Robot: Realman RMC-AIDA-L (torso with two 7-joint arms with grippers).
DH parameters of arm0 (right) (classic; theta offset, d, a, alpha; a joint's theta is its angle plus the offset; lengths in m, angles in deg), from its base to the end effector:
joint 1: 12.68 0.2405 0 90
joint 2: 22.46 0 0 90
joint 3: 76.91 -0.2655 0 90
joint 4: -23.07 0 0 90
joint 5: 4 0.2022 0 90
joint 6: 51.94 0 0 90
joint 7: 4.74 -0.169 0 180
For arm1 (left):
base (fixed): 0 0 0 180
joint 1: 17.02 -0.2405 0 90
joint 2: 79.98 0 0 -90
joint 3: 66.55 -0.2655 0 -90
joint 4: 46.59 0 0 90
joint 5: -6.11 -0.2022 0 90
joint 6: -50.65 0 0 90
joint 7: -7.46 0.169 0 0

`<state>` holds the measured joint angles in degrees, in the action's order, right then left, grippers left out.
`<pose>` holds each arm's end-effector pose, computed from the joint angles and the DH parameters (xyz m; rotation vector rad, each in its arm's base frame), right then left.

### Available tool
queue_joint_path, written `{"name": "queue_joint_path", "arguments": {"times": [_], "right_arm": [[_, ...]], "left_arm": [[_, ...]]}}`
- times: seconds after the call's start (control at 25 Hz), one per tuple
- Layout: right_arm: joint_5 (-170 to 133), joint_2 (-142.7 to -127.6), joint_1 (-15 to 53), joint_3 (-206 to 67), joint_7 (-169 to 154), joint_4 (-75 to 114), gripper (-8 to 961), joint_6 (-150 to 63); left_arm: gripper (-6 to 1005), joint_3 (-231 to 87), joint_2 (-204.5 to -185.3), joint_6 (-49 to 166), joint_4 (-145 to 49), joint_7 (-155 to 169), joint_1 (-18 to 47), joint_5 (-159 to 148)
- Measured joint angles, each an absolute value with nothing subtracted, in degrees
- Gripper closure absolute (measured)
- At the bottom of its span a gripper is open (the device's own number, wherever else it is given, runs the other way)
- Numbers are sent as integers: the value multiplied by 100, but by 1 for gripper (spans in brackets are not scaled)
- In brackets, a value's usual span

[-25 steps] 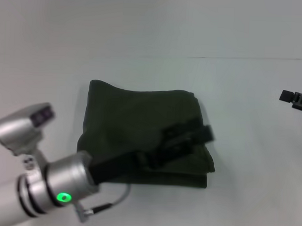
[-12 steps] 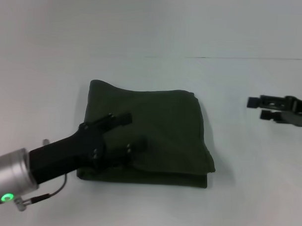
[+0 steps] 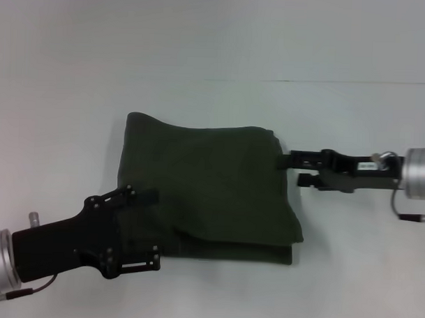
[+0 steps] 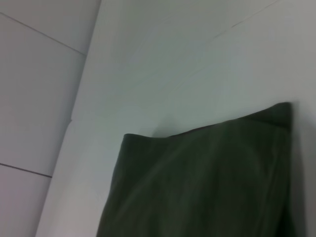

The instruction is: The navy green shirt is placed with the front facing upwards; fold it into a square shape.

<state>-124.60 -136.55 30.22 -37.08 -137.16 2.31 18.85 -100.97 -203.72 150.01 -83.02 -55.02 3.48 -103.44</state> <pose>0.2567 0.3960 -0.0475 -2.2013 1.9060 0.6051 -0.2641 0.2727 -0.0369 -2.6240 -0.4530 -0.9777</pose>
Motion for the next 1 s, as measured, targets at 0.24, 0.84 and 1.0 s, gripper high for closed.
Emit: {"name": "queue_joint_path", "arguments": {"times": [0.24,0.84,1.0], "right_arm": [[-12475,-13884,3065,-3703,-13745,257,54,1744],[-12436,-13931,2786,-3721,-13638,249,56,1699],[-12432,-14034,2873,-3707,-13582,242,79,1594]], "left_arm": [[92,-10052,-20336,14987,-8341,-5499,350,-10350],[91,-10047,-20340,14980,-8339,-5489,324,-10358],[91,-10048,-20357,14957,-8336,-5487,314,-10358]]}}
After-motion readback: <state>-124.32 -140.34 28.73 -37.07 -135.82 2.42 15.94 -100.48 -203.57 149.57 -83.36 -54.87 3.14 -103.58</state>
